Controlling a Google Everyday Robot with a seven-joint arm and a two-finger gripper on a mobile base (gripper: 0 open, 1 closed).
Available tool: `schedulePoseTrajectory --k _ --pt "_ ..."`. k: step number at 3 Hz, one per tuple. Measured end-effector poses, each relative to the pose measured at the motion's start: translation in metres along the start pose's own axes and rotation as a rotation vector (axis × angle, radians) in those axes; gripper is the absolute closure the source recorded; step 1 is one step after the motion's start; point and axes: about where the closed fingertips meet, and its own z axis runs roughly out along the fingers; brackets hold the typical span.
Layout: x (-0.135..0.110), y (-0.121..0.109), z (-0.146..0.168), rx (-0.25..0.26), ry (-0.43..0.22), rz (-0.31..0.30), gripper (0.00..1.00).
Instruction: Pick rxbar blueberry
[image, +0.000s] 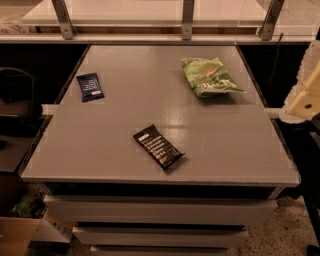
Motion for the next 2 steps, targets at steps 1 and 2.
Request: schedulePoseTrajectory --k 1,2 --pt "-0.0145 -0.0044 -0.0051 0.020 -0.007 -0.017 0.00" --pt "-0.0161 -0.0049 -0.0048 0.021 -0.008 -0.020 0.00"
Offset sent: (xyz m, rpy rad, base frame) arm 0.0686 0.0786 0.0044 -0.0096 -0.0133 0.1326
